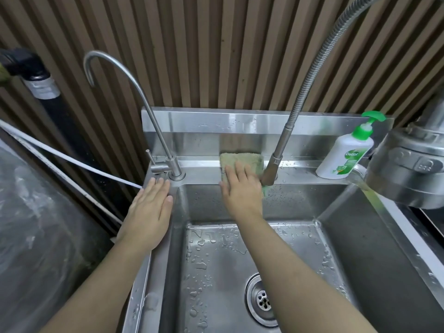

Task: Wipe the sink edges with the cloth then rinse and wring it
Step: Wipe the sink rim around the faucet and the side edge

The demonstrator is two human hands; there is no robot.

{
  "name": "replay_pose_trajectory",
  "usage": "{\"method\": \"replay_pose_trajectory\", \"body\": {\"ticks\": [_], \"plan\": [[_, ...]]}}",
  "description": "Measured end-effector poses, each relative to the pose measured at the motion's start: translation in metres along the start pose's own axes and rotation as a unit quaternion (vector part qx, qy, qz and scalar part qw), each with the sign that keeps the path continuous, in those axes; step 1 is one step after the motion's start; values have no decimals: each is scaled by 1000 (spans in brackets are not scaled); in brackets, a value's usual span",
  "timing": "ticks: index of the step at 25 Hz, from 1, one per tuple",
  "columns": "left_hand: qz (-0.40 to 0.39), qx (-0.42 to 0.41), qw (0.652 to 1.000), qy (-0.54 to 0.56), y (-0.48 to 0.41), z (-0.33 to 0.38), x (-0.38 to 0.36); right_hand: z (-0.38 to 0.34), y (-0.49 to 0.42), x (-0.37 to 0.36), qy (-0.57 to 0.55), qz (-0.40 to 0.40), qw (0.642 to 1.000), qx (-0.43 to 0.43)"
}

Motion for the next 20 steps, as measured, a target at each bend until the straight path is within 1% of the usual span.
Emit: {"method": "replay_pose_trajectory", "body": {"ticks": [1, 2, 3, 4, 5, 6, 7, 8, 9, 10, 11, 12, 13, 14, 16, 17, 18, 19, 20], "plan": [[1, -2, 1000, 0, 0, 1, 0, -1, 4, 11, -82, 40, 996, -10], [6, -6, 1000, -2, -1, 1, 1, 5, 10, 24, -189, 85, 977, -44], [13, -11, 1000, -8, -2, 1, 3, 15, 14, 32, -315, 104, 937, -110], [18, -16, 1000, -15, -2, 1, 4, 21, 21, 38, -456, 104, 869, -165], [20, -20, 999, -23, -2, 2, 4, 20, 25, 46, -572, 117, 789, -190], [23, -22, 999, -27, -2, 2, 4, 11, 21, 58, -628, 129, 749, -169], [25, -21, 999, -29, -2, 1, 5, -8, 9, 74, -619, 122, 769, -104], [26, -19, 999, -27, -2, 0, 5, -36, -6, 87, -546, 98, 832, -12], [26, -17, 999, -24, -2, 0, 5, -65, -19, 87, -404, 68, 908, 94], [26, -15, 999, -22, -2, 1, 5, -82, -33, 75, -226, 58, 957, 170], [27, -15, 999, -20, -2, 2, 6, -88, -48, 63, -81, 89, 969, 216], [28, -14, 999, -18, -2, 2, 5, -94, -59, 54, 12, 134, 957, 257], [30, -13, 999, -16, -2, 2, 5, -106, -62, 49, 72, 172, 934, 304], [32, -12, 999, -16, -3, 2, 6, -122, -58, 46, 106, 192, 909, 354], [35, -10, 999, -17, -3, 0, 6, -161, -47, 32, 181, 196, 853, 448], [37, -7, 999, -16, -4, -1, 6, -176, -40, 25, 221, 204, 820, 487], [37, -4, 999, -14, -3, -1, 7, -183, -34, 19, 247, 207, 797, 511], [36, 2, 999, -10, -2, -2, 7, -184, -32, 14, 258, 201, 785, 525], [35, 6, 999, -5, -2, -2, 7, -181, -32, 10, 263, 183, 782, 534]]}}
Point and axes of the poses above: each hand's wrist, its own y-axis away from the middle knuckle, its own x-axis out of the back of the hand, z = x × y, the point moved 9 cm from there along -y, towards the middle knuckle, and after that the axes turned 9 degrees about -x, right-handed, at the moved point
